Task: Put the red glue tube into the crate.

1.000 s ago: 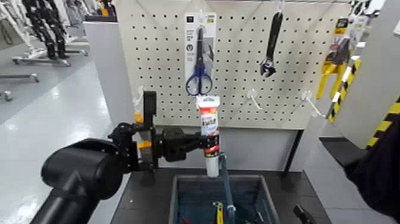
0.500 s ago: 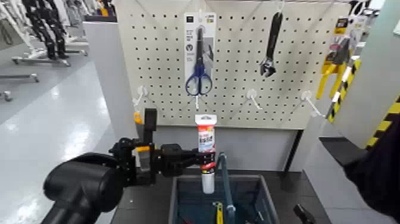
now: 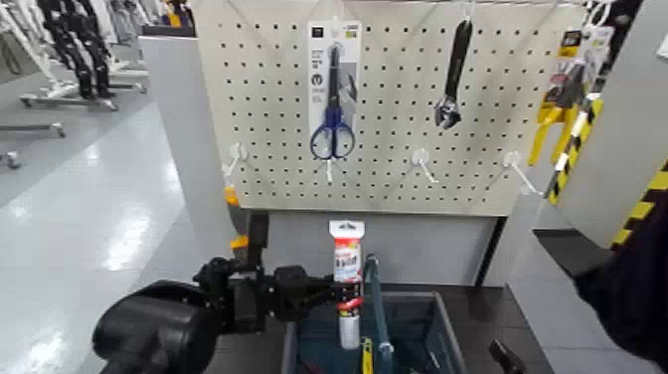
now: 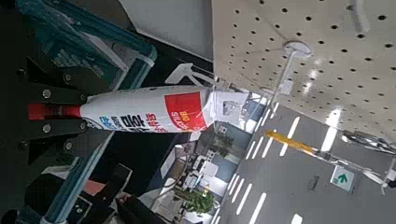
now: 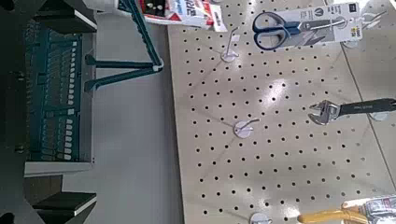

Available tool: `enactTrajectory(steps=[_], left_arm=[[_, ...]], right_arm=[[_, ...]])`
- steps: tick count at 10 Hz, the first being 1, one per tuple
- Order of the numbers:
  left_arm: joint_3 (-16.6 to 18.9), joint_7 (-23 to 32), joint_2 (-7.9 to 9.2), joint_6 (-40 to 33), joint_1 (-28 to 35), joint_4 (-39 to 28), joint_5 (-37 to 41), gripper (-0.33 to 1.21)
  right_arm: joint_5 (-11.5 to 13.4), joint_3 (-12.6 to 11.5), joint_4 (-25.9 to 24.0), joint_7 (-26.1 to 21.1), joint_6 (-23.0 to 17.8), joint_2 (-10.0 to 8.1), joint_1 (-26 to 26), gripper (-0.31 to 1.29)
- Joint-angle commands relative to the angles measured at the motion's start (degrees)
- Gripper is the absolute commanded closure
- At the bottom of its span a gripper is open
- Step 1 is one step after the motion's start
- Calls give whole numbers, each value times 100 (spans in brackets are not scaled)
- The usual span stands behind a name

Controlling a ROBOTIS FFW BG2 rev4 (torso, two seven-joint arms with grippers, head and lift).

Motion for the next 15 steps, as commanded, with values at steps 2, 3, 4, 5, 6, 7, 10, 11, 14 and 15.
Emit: enactTrajectory(steps=[2,3,4,5,6,7,10,11,14,15], left_arm=[[-204,-61,0,-133,-39,409,-13,119],[-230,-61,0,-133,-39,444,-57,119],[-248,-61,0,-142,-39,505,-118,119],[-256,-61,-18,-142,-48,549,-180,119],[-291,-61,-18,-133,-66,611,-189,119],[-327,-61,-9,-80,-66,620,-206,119],[-353,-70,9,43,-92,576,-294,42],[-327,-70,9,-89,-92,532,-373,6],[-274,-70,0,-256,-92,470,-356,8],[-230,-70,0,-256,-74,435,-356,8]], right_arm=[[-2,10,3,-2,-9,9,-4,4],[-2,2,3,7,-9,9,-4,4],[-2,10,3,-2,-9,9,-4,4],[-2,10,12,-2,-9,9,-4,4],[-2,10,12,-2,-9,9,-4,4],[-2,10,12,-2,-9,9,-4,4],[-2,10,12,7,-9,9,-4,4],[-2,2,12,-2,-9,9,5,4],[-2,-7,12,-2,-18,9,5,4],[-2,-7,3,7,-18,18,13,4]])
